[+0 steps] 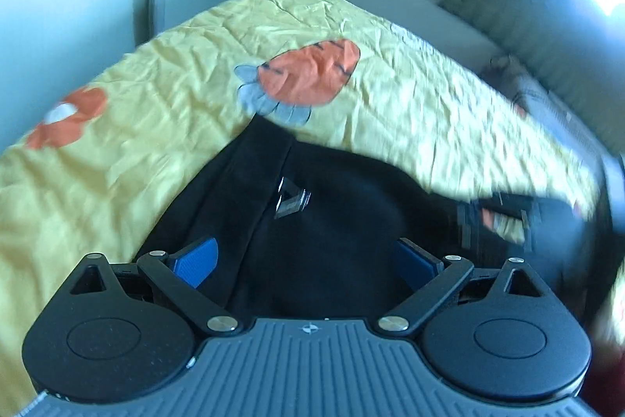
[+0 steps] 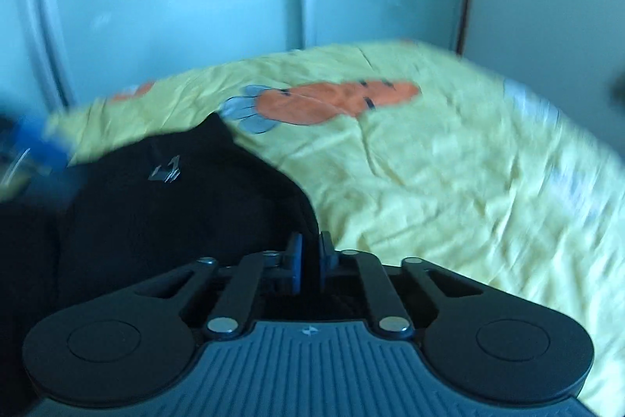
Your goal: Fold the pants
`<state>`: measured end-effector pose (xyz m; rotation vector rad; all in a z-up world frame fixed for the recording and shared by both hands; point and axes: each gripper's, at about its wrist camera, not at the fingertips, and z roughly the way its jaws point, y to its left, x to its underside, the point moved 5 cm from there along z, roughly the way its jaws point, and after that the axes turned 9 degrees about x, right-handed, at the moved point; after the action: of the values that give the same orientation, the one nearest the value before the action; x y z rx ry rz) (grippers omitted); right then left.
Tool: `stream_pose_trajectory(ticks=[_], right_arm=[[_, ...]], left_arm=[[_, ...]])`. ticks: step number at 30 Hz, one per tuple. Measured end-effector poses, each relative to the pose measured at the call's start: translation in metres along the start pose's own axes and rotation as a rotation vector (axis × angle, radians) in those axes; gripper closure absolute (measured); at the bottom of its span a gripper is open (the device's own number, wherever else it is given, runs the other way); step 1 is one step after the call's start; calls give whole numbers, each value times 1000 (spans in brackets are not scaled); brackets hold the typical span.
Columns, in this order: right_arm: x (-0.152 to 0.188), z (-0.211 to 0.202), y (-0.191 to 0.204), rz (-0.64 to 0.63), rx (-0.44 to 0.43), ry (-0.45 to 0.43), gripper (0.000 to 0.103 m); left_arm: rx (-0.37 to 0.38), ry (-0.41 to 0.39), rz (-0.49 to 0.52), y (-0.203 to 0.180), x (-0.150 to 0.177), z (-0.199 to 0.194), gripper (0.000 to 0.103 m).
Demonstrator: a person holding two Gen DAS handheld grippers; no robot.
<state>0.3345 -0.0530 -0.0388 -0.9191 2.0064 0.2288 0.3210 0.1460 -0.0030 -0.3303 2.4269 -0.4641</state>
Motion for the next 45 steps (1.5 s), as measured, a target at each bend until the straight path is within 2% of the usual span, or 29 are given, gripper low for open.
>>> stream_pose_trajectory(ticks=[3,6,10,13,15,17,18,19,20,21,24,27,28,30,31,32,34,35,36,37,38,40,42,45], right_arm=[[4,-26,34,-180,59,-75,97],[10,-47,62,-331,113,-128,97],[18,-62,83,-437,137,-161,97],[21,-60,89,-472,146,-168,97],[23,-59,92,-477,144,-167,97],[24,-60,93,-473,141,-171,97],[23,-59,93,-469,142,-174,97],[23,-59,92,-466,142,-177,97],[22,-59,91,-459,139,-180,97],[22,-60,91,-453,138,-183,97],[24,-63,89,-451,154,-178,97],[23,-63,85,-447,200,-192,94],[24,-63,82,-450,218,-184,90],[25,-66,73,-453,294,-193,73],[26,-66,65,-450,328,-191,50],[29,-67,56,-445,348,-183,37],[35,-66,42,-437,365,-155,38],[38,-64,32,-422,386,-115,42],[42,-63,24,-407,400,-84,50],[46,-62,15,-380,399,-50,66],[49,-63,9,-351,385,-31,75],[57,-72,7,-338,389,-22,90],[64,-90,21,-369,407,-40,94],[70,-122,49,-381,385,-72,97]], left_arm=[[127,59,-145,7,-22,25,5],[206,120,-284,15,-33,44,6],[223,153,-372,24,-43,60,8],[273,171,-429,27,-48,69,12],[232,165,-434,29,-47,67,26],[184,159,-391,28,-44,63,54],[160,154,-372,30,-43,60,62],[179,153,-368,31,-39,58,92],[222,170,-387,32,-35,59,96],[234,168,-410,33,-31,57,96],[211,100,-354,26,-23,44,96],[234,19,-309,16,-16,22,98],[239,-1,-298,13,-14,16,98],[245,-30,-281,10,-6,2,98],[245,-39,-275,9,-3,-3,98],[244,-44,-275,10,2,-7,98],[259,-40,-285,13,10,-12,98],[269,-40,-290,15,14,-16,98],[275,-41,-296,17,18,-19,98],[286,-38,-303,20,23,-21,98],[297,-32,-312,22,27,-23,98],[316,-24,-333,27,36,-25,98],[319,-27,-337,33,46,-32,98],[316,-50,-330,44,60,-51,98]])
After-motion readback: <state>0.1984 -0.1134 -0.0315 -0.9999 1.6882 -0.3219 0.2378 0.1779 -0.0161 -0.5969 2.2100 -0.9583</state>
